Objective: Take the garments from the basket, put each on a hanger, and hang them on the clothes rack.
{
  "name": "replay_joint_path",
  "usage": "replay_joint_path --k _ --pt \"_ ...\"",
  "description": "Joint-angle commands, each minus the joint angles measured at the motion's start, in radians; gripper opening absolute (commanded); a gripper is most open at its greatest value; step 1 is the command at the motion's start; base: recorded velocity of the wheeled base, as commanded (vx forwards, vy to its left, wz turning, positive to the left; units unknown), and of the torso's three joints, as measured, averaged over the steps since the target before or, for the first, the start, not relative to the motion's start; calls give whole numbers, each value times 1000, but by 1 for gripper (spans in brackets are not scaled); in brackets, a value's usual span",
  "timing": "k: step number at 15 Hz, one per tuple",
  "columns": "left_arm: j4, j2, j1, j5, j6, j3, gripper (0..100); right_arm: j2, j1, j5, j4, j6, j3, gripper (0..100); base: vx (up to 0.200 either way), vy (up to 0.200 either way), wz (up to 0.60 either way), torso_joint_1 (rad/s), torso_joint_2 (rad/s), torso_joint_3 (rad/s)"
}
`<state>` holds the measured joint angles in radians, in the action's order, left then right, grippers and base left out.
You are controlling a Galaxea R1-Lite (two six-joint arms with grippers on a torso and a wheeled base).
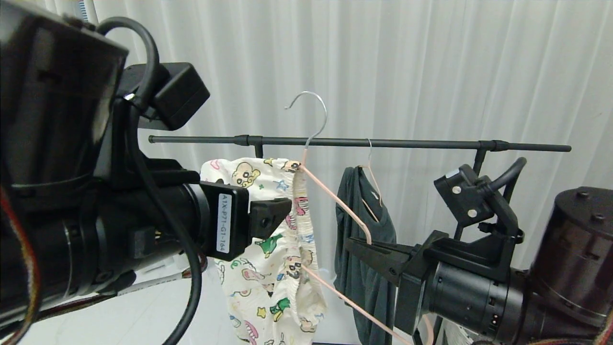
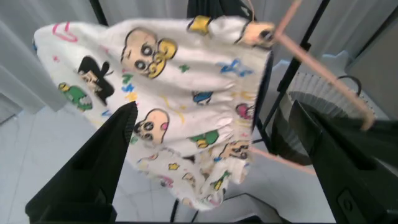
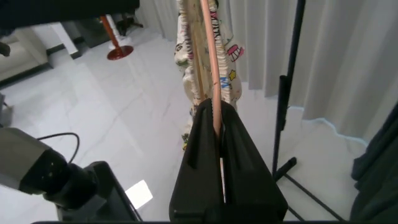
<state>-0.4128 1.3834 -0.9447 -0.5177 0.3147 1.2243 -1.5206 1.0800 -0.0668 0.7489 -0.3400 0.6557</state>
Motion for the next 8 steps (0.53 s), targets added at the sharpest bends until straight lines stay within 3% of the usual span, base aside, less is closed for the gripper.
replay_joint_path --k 1,2,3,7,8 --pt "0 -96 0 4 -26 -75 100 54 -17 5 0 36 -47 0 0 0 0 0 0 0" --pt "0 -162 0 21 -91 -111 100 85 -18 12 0 56 -84 0 0 0 0 0 0 0" --pt "0 -234 14 100 -169 -140 100 129 -12 35 0 72 -133 0 0 0 0 0 0 0" --pt "2 -337 313 622 -556 -206 100 267 20 124 -2 127 -289 0 0 0 0 0 0 0" --pt "3 -336 348 719 -631 -239 100 272 44 124 -2 127 -295 0 0 0 0 0 0 0"
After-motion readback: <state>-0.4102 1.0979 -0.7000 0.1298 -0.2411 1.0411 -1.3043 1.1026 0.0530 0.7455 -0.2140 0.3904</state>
